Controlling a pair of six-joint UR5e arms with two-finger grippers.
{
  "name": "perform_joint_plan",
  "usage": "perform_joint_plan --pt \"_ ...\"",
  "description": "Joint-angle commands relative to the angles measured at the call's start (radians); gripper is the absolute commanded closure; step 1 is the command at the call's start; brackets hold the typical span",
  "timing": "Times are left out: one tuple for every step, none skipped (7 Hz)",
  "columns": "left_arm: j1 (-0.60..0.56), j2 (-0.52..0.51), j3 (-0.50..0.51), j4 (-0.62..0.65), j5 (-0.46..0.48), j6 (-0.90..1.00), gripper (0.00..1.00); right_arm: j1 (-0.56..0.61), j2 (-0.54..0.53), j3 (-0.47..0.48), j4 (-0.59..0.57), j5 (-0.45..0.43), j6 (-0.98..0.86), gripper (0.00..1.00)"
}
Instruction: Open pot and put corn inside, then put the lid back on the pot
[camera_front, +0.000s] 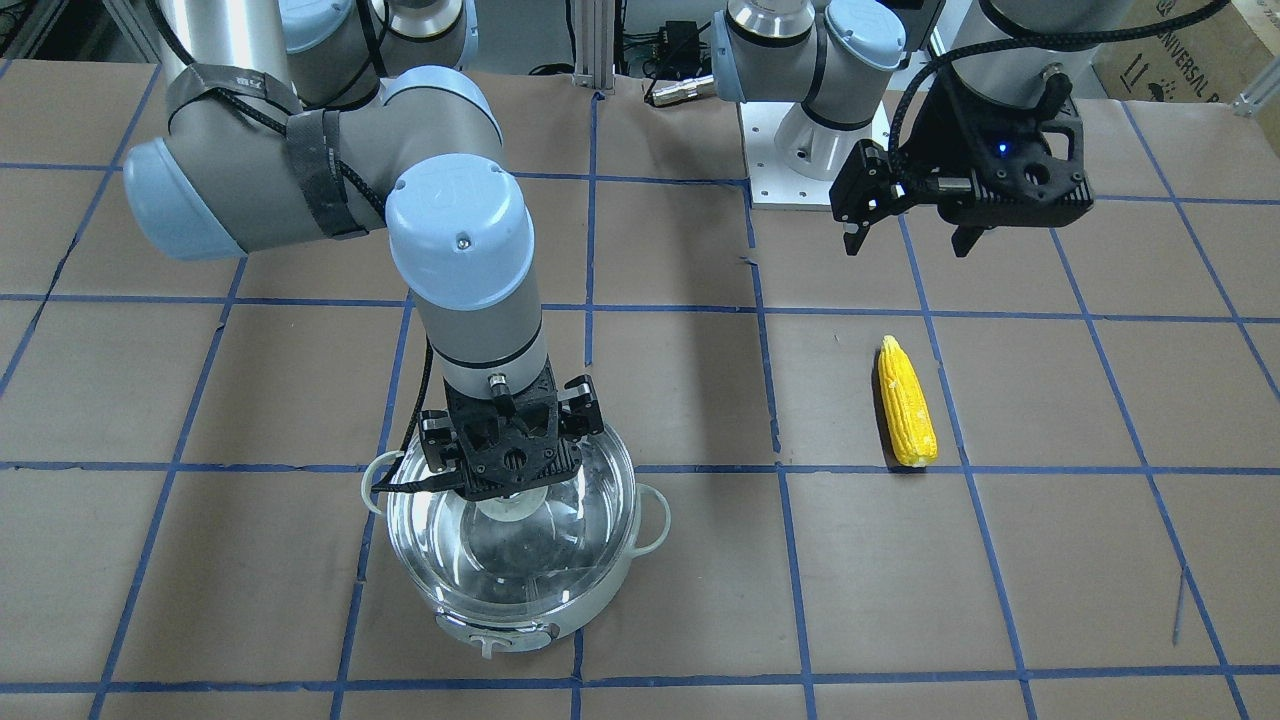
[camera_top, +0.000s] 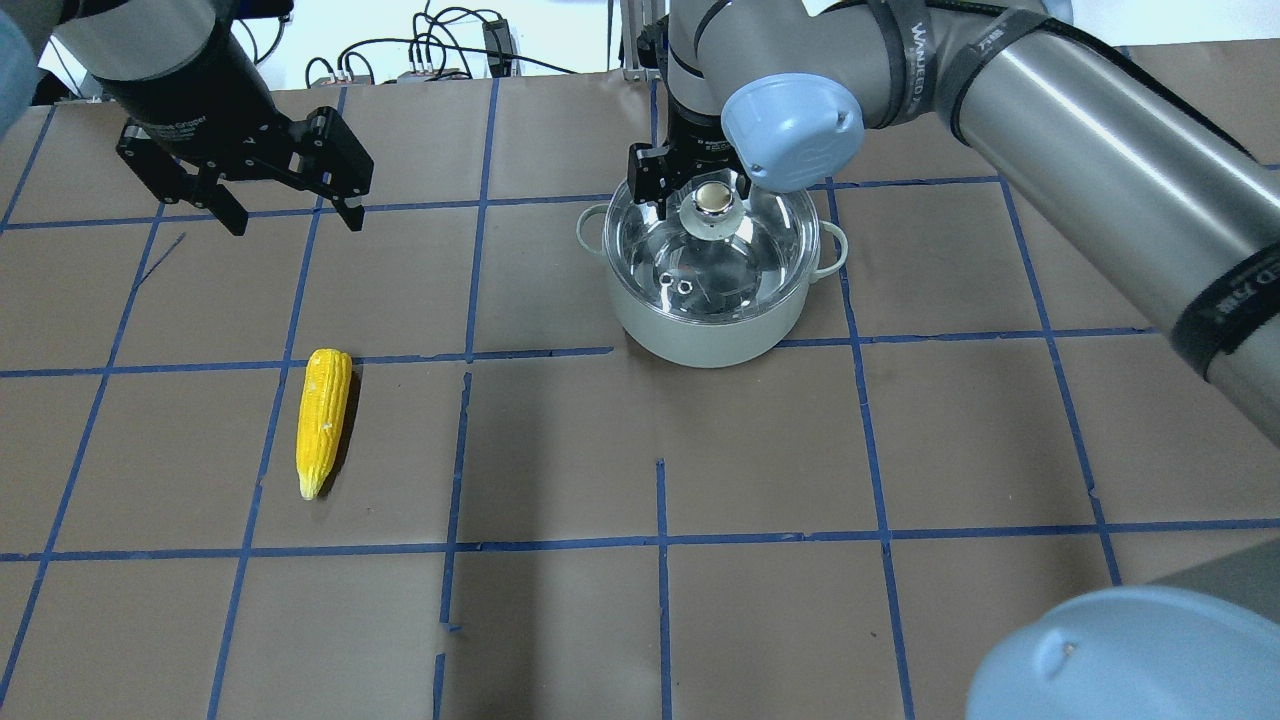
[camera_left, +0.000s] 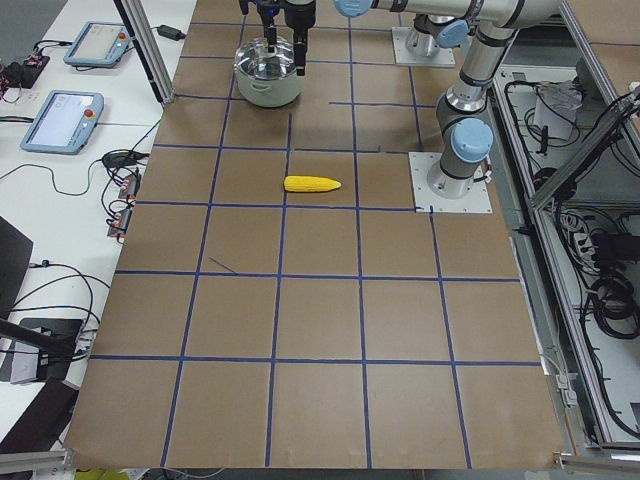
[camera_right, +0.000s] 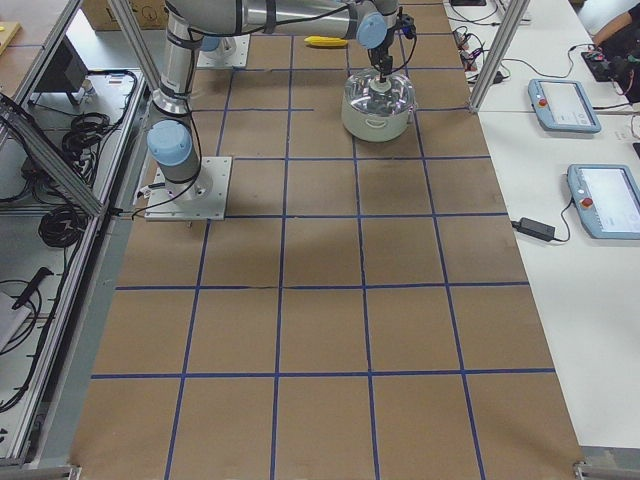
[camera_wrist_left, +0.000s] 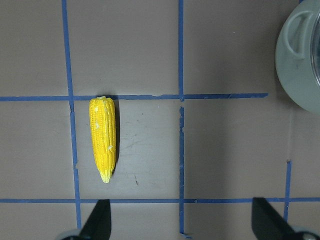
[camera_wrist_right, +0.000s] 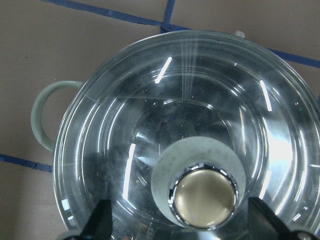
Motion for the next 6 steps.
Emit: perform_joint_plan --pt "0.009 -0.030 -0.004 0.001 -0.010 0.002 0.00 0.002 0.018 0.002 0.003 -0.001 -0.007 0.06" --pt "0.011 -0.044 -0.002 0.007 -0.010 0.004 0.00 0.001 0.019 0.020 0.003 -0.001 -0.030 0.08" --pt "0.015 -0.056 -0.004 0.010 -0.007 0.009 0.00 0.001 0.019 0.025 0.001 -0.003 -0.033 0.08" --pt "0.046 -0.074 -0.005 0.011 -0.007 0.056 0.00 -0.001 0.018 0.023 0.001 -0.003 -0.035 0.08" --pt "0.093 -0.088 -0.007 0.011 -0.010 0.096 0.00 -0.001 0.016 0.022 0.003 -0.001 -0.035 0.08" --pt "0.115 -0.088 -0.008 0.011 -0.012 0.105 0.00 -0.001 0.010 0.022 0.009 -0.001 -0.036 0.08"
